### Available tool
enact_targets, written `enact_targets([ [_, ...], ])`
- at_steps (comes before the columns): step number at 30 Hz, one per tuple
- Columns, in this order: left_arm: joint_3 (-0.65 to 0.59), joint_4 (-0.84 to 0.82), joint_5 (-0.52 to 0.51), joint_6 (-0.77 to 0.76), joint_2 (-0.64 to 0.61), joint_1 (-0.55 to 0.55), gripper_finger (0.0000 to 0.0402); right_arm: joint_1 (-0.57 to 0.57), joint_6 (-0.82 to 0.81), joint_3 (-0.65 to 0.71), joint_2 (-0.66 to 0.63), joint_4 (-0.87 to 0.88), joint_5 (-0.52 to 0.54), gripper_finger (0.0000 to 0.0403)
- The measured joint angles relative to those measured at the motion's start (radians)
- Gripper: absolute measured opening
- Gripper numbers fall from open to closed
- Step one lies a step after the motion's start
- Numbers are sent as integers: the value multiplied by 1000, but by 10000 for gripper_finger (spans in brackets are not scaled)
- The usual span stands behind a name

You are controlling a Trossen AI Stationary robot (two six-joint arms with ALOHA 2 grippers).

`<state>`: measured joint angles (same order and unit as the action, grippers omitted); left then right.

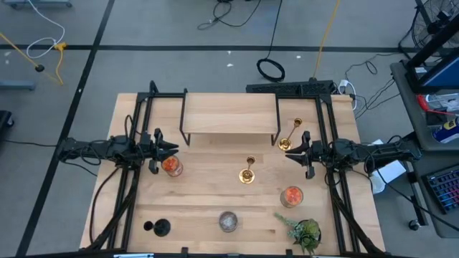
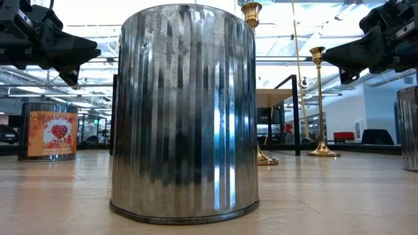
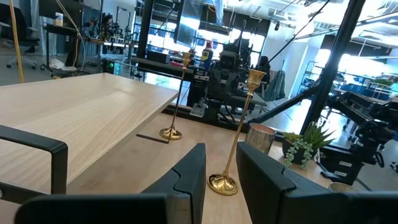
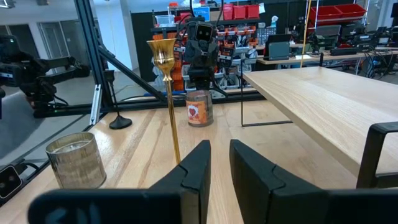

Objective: Pick & Place candle stick holders

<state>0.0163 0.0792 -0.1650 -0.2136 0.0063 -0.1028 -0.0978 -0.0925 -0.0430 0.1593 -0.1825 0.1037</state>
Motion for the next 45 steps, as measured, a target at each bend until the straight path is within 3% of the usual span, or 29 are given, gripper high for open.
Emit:
enact_targets([
  [33, 0, 0, 0, -2, 0, 0, 93, 0, 0, 0, 0, 0, 0, 55],
  [45, 0, 79, -58, 156, 0, 1, 93, 0, 6, 0, 0, -56, 0, 55],
])
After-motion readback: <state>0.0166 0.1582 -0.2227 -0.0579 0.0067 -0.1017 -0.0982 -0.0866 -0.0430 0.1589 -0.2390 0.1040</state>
